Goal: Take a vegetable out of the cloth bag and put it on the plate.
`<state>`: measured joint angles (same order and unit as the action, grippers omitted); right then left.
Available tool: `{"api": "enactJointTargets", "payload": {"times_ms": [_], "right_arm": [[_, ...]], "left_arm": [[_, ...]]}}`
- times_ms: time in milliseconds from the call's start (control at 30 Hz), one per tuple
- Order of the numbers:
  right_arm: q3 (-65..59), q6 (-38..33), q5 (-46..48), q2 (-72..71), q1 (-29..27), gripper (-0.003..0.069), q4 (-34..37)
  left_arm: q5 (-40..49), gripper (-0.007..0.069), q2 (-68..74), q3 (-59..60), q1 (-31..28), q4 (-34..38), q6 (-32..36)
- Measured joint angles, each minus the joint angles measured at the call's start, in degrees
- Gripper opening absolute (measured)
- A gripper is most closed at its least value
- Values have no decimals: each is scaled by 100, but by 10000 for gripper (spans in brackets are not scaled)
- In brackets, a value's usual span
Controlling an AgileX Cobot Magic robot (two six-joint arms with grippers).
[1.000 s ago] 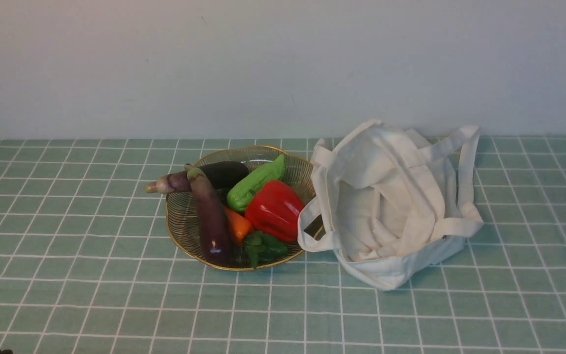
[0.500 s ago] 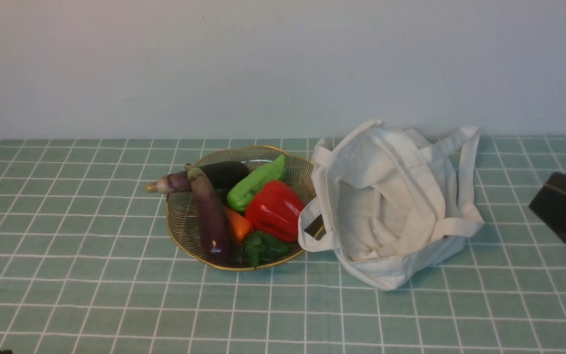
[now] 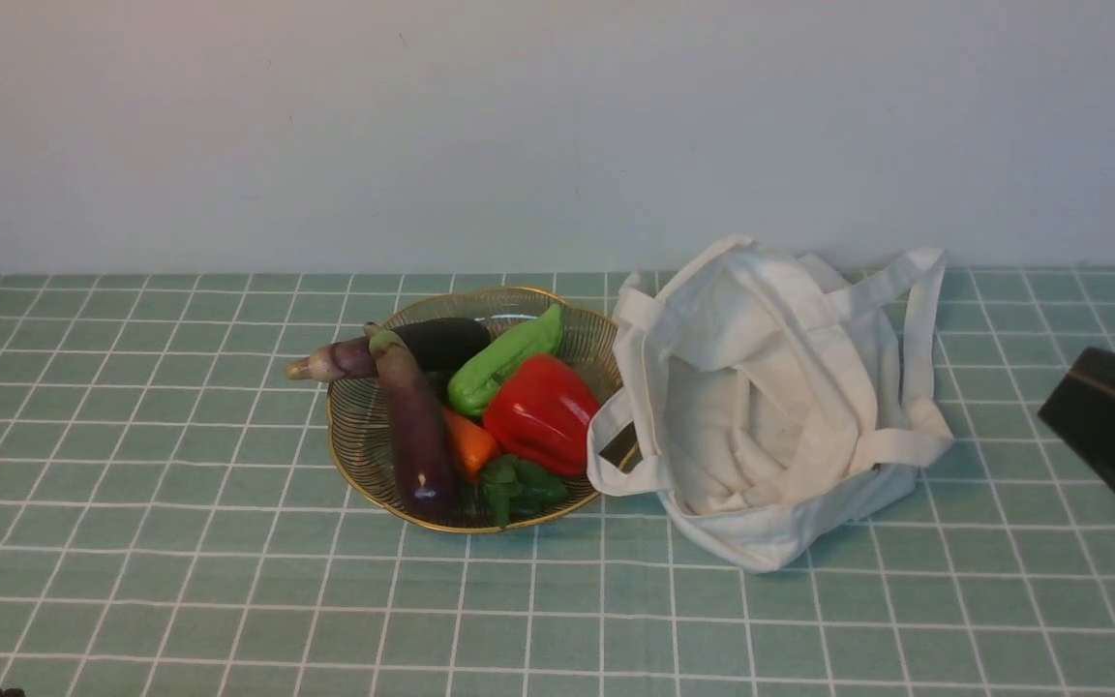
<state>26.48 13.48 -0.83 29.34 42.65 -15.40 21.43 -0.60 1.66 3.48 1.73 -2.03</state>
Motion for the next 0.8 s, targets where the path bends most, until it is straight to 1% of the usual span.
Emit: {"api": "enactJointTargets", "payload": {"times_ms": [300, 433, 467, 533, 567, 633, 800], "right_arm": [[0, 2, 30, 0, 0, -15, -108], [-2, -66, 465, -116, -15, -15, -108], [-45, -170, 765, -218, -113, -15, -86], [-148, -221, 974, -342, -317, -15, -7], [-362, -256, 1135, -519, -670, -15, 138], [-656, -276, 1228, -737, -1086, -15, 317], [-1754, -292, 1330, -1603, -2283, -15, 1110]], "left_arm": [[0, -4, 0, 0, 0, 0, 0], [0, -4, 0, 0, 0, 0, 0], [0, -4, 0, 0, 0, 0, 0], [0, -4, 0, 0, 0, 0, 0], [0, -4, 0, 0, 0, 0, 0], [0, -4, 0, 0, 0, 0, 0], [0, -4, 0, 0, 0, 0, 0]]}}
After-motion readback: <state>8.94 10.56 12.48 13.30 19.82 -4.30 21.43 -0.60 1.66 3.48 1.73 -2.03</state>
